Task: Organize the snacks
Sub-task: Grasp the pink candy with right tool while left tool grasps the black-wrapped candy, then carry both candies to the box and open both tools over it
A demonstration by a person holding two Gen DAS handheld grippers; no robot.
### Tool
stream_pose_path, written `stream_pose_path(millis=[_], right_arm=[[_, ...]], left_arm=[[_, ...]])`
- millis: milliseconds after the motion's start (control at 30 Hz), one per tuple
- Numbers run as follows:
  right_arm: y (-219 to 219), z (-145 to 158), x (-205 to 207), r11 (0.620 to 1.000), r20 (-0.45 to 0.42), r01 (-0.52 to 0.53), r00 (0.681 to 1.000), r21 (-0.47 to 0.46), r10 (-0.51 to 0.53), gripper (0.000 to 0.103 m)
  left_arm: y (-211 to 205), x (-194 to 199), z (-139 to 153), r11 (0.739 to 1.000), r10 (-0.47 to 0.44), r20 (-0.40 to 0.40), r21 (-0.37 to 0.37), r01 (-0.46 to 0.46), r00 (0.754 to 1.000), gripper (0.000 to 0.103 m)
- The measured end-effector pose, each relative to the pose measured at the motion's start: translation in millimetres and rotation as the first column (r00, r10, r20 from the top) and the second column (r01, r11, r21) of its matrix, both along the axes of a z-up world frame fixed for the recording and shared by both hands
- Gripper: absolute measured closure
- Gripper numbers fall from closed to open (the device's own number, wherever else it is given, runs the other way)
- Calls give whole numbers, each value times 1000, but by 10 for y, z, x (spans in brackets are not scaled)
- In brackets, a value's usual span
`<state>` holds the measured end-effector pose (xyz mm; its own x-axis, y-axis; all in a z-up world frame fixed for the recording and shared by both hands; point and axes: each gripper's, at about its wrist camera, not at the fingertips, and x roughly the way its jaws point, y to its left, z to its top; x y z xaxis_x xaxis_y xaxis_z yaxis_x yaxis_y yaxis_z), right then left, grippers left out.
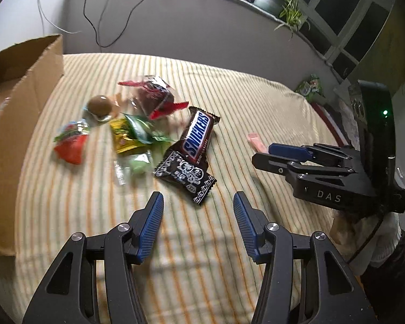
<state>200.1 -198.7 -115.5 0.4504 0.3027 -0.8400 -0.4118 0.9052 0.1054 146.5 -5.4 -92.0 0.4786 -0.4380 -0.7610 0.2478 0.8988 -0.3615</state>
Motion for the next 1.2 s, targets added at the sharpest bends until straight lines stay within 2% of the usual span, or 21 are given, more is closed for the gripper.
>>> stream_pose_path(millis=[200,400,500,633,833,1200], right_arm=[[-14,-7,55,999,19,20,1000,-26,-19,60],[-1,-23,93,998,30,17,999,-54,-15,60],[36,-25,104,998,37,14,999,-66,-11,60],[40,-41,81,996,48,4,999,-84,0,63],[22,-36,62,994,61,11,998,-107,-4,82],[-21,-19,26,998,59,25,998,-61,-22,83]], left_arm=[[-76,123,-7,999,23,-4,30,-23,1000,51],[-201,210,-44,992,42,19,119,-44,999,51],[-257,216,-69,984,43,45,172,-50,998,65],[-200,208,-81,981,44,50,188,-53,998,78],[-156,149,-91,982,40,59,180,-50,997,83],[22,67,-33,993,72,48,95,-76,996,83]])
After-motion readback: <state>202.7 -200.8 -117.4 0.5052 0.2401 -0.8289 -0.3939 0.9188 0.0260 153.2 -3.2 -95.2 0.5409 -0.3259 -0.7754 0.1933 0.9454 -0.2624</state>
